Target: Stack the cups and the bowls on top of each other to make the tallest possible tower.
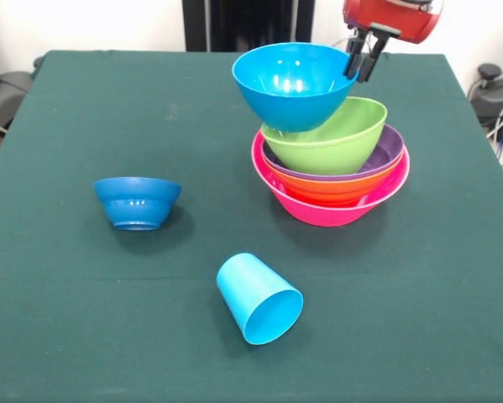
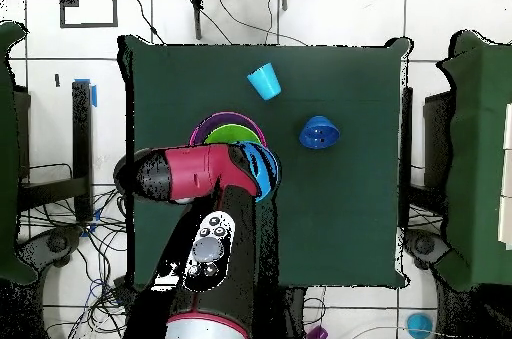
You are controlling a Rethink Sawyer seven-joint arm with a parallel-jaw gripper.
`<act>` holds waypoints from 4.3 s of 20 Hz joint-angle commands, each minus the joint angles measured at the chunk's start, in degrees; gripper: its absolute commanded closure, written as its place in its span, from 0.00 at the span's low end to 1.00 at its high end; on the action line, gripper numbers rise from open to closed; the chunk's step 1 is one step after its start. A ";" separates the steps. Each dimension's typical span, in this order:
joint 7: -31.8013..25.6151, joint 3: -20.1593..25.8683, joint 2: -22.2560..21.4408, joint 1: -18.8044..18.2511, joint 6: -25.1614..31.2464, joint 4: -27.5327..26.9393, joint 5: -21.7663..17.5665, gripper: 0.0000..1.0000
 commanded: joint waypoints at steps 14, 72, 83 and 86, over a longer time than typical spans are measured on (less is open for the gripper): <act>7.01 3.47 -2.24 -0.44 9.23 -3.52 5.78 1.00; -8.59 4.43 -4.40 -8.77 16.62 -10.51 3.60 0.00; -13.37 8.42 0.81 -14.66 9.93 -14.65 -2.61 0.00; -13.67 9.77 1.61 -15.87 7.00 -14.02 -3.89 0.00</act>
